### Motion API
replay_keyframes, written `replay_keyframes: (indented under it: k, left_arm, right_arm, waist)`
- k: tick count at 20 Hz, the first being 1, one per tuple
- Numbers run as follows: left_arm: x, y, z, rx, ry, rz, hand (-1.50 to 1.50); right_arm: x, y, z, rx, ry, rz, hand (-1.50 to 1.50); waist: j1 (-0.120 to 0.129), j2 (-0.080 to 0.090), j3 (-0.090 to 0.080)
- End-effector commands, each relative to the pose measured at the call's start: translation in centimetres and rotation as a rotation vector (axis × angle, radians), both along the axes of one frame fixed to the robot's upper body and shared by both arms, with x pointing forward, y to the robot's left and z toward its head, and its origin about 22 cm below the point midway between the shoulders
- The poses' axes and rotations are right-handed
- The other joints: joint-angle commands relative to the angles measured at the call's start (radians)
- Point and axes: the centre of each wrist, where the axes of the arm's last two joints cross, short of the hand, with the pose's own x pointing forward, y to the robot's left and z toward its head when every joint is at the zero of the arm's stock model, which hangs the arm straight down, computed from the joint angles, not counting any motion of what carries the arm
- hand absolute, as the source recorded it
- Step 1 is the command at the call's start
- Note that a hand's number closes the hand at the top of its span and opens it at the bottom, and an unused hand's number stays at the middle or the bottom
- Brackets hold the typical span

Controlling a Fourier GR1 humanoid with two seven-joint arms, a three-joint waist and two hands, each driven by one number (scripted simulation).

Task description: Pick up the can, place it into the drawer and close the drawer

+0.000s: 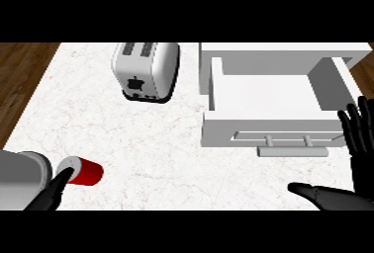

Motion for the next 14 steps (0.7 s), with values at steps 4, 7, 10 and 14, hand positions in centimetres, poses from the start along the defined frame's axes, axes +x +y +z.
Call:
replay_keyframes:
  k: [4, 7, 10, 14]
  left_arm:
    - [0.9, -2.7, -0.5, -0.061, 0.015, 0.028, -1.50]
    - [3.7, -3.5, -1.3, -0.065, 0.027, 0.016, -1.50]
    - [4.8, -2.3, -3.5, -0.088, 0.061, 0.061, -1.50]
    - [4.0, -3.9, -4.7, -0.088, 0.093, 0.045, -1.50]
  right_arm:
    - [-0.3, -1.5, 0.7, 0.011, 0.000, -0.008, -1.50]
    - [-0.4, 0.4, 0.2, -0.010, -0.021, -0.019, -1.50]
    - [-0.1, -1.2, 1.5, -0.007, -0.008, 0.004, -1.50]
    - [-0.7, -2.5, 0.3, 0.002, -0.022, 0.008, -1.50]
  waist:
    - [-0.003, -0.001, -0.002]
    - [-0.006, 0.000, -0.002]
    - [-0.004, -0.001, -0.003]
    - [-0.001, -0.001, -0.002]
